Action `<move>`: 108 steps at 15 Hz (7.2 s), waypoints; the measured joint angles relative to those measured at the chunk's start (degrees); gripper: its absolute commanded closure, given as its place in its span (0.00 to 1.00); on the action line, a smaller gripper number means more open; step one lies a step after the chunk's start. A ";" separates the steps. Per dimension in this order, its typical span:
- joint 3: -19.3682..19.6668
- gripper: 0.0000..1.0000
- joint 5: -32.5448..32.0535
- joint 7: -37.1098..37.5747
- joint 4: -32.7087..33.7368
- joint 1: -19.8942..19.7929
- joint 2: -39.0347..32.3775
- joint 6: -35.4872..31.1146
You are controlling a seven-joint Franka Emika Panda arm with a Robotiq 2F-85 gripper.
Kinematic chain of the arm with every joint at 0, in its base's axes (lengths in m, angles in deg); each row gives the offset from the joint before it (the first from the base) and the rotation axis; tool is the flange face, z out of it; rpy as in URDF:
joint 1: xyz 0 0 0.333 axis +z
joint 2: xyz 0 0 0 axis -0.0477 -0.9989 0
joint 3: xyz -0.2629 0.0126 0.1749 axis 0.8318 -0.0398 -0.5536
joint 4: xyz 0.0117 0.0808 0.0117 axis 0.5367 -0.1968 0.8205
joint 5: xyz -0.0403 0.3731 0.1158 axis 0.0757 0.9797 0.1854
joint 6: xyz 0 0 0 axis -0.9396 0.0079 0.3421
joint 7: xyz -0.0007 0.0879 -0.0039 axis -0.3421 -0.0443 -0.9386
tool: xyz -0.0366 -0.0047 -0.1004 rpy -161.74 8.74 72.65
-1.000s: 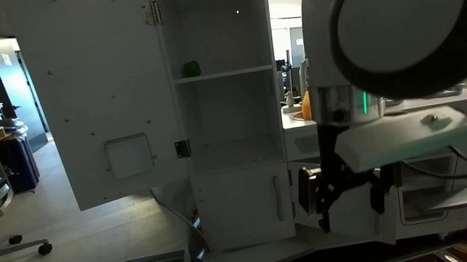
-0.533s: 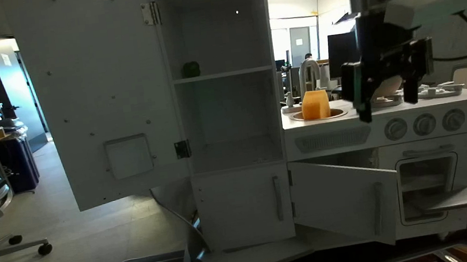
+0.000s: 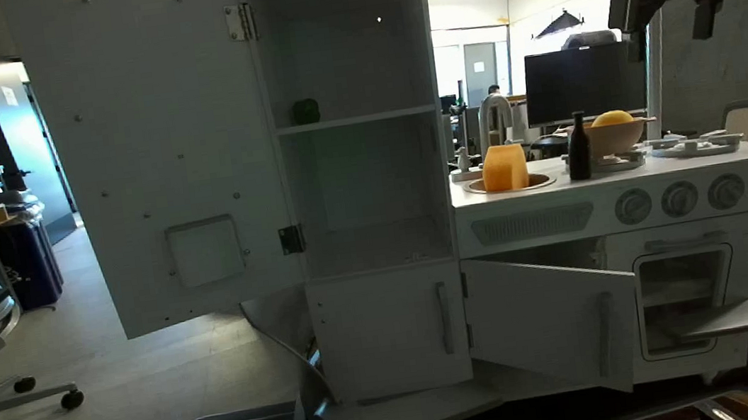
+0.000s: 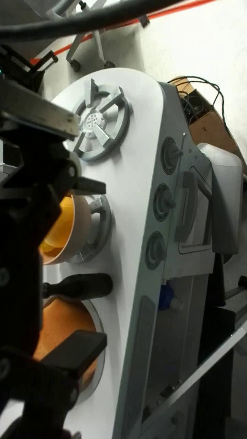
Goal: Open the right cabinet door then put the black bottle and orange sponge in the top compartment of the right cabinet respectively
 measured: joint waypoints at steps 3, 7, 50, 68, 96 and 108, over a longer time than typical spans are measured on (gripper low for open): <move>-1.39 0.00 0.37 -0.78 1.98 -1.67 -4.26 -2.95; -2.61 0.00 0.47 -0.30 2.28 -1.78 -11.15 -11.04; 3.54 0.89 8.15 0.45 9.83 2.27 -29.62 -30.88; 8.07 0.89 -1.55 0.56 -15.05 3.86 -23.00 -37.01; 9.23 0.89 10.78 -6.30 -10.10 17.92 -33.91 -41.00; 3.30 0.89 10.84 -3.15 -5.30 20.49 -38.95 -41.04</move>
